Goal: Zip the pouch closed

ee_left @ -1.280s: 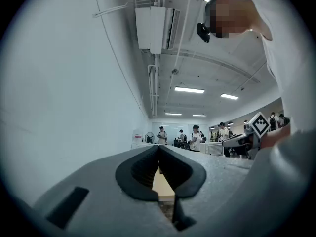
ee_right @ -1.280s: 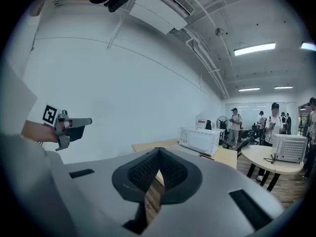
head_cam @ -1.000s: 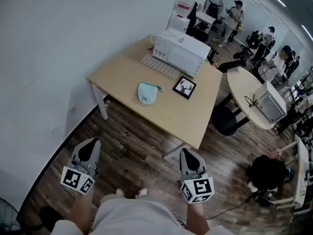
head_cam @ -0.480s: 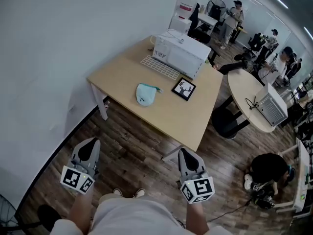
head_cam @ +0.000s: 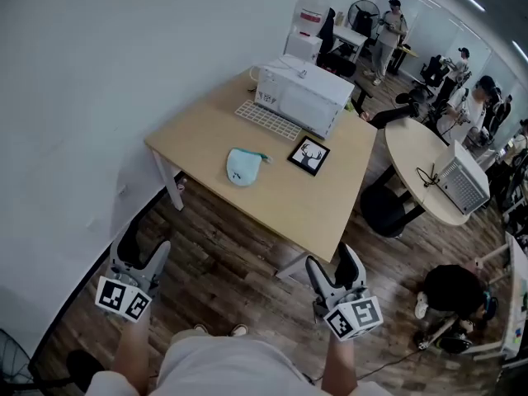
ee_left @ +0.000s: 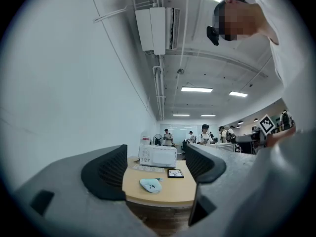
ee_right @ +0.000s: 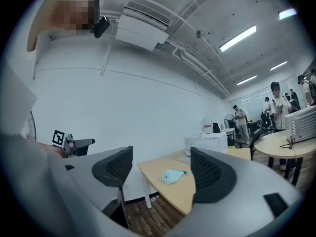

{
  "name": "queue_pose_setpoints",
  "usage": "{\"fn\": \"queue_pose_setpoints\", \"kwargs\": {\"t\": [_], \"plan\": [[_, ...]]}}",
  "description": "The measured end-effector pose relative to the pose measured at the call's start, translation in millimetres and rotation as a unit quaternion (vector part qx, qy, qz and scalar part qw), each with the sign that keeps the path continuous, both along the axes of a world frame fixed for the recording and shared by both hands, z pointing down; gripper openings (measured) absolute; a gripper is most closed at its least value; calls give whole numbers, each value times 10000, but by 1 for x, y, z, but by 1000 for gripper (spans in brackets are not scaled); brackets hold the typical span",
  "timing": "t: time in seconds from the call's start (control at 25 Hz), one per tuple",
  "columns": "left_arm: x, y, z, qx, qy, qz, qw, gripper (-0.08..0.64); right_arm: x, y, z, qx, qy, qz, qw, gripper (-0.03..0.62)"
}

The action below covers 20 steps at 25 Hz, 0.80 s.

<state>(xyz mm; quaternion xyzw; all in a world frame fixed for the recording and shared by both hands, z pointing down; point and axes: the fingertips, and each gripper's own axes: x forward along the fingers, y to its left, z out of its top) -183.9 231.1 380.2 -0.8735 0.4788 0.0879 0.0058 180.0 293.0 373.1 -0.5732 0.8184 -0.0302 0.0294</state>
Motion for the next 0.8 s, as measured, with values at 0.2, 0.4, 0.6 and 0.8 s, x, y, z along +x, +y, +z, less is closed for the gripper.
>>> {"fn": "queue_pose_setpoints", "kwargs": {"t": [0.2,0.4,0.6,0.8], "plan": [[-12,-4,10,-99,-71,-323,9994,467,-4,-5,8,36,-143,-398,9991,491],[-16,-12,22,-258,-176,-320,9990,494,-13,-23,31,-236,9,-415,9989,494],[-23,-49,45,-538,-218,-429,9974,494,-30,-61,46,-407,122,-551,9976,492],[-18,-131,68,-809,67,-298,9963,493,-49,-122,54,-632,178,-659,9957,491]]}}
